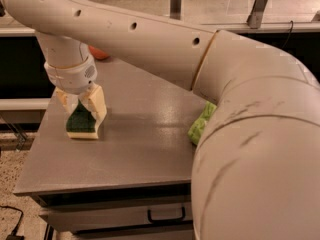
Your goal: Move sponge near apple
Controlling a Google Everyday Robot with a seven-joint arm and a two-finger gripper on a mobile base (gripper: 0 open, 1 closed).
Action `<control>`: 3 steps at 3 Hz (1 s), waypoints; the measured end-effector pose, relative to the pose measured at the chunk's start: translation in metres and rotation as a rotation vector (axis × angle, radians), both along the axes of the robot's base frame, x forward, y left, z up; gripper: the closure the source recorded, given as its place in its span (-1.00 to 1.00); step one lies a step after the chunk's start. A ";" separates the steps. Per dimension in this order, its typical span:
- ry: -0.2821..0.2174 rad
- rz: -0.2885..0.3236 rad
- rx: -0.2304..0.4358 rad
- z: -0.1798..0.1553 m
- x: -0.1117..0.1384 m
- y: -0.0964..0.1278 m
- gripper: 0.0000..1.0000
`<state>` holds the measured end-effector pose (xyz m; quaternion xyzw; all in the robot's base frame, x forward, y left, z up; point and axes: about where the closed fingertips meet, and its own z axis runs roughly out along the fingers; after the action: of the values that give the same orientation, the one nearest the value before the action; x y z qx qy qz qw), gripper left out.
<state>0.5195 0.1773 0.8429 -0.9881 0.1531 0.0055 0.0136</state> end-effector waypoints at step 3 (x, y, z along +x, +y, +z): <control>-0.087 -0.358 0.183 0.082 0.081 0.004 1.00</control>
Offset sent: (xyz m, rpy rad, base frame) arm 0.0489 -0.0109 0.0890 0.1291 -0.0349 -0.3013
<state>0.6010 0.1811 0.9244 -0.9390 0.3247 -0.0256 0.1104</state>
